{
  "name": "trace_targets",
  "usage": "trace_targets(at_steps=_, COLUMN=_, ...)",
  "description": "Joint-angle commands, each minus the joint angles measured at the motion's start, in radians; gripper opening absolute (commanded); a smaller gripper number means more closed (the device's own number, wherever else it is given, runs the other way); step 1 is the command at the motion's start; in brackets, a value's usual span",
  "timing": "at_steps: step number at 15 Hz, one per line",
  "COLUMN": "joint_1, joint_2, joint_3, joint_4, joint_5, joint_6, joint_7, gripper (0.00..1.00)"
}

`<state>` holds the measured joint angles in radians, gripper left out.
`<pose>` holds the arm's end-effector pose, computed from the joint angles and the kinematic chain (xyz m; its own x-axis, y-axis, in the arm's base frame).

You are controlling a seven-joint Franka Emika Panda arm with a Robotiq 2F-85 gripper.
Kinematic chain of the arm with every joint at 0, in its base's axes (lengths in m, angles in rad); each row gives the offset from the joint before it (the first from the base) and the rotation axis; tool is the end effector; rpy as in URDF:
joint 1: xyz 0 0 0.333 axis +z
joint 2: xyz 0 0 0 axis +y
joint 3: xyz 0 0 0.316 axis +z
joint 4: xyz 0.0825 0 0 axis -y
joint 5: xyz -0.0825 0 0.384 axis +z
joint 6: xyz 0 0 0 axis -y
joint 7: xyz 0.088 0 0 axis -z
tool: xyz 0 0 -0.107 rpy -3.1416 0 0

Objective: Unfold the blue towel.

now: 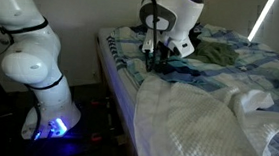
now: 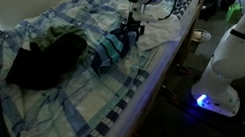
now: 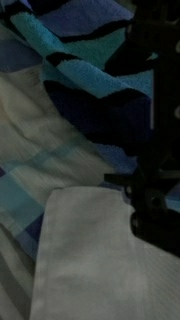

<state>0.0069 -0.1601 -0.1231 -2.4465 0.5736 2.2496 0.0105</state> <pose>0.4606 -0.0383 0.3614 0.8837 -0.4512 -0.1248 -0.4586 -0.7809 -0.4242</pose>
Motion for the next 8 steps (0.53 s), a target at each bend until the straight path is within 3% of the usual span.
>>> trace_targets(at_steps=1, joint_1=-0.015, joint_2=0.043, joint_3=0.015, joint_4=0.007, joint_5=0.122, joint_6=0.047, joint_7=0.054, gripper=1.00)
trace_targets(at_steps=6, joint_1=-0.021, joint_2=0.079, joint_3=0.026, joint_4=0.000, joint_5=0.257, joint_6=0.173, joint_7=0.045, gripper=1.00)
trace_targets(at_steps=7, joint_1=-0.022, joint_2=0.085, joint_3=0.028, joint_4=-0.001, joint_5=0.269, joint_6=0.197, joint_7=0.041, gripper=0.75)
trace_targets(at_steps=8, joint_1=-0.022, joint_2=0.089, joint_3=0.031, joint_4=-0.004, joint_5=0.278, joint_6=0.218, joint_7=0.038, gripper=0.72)
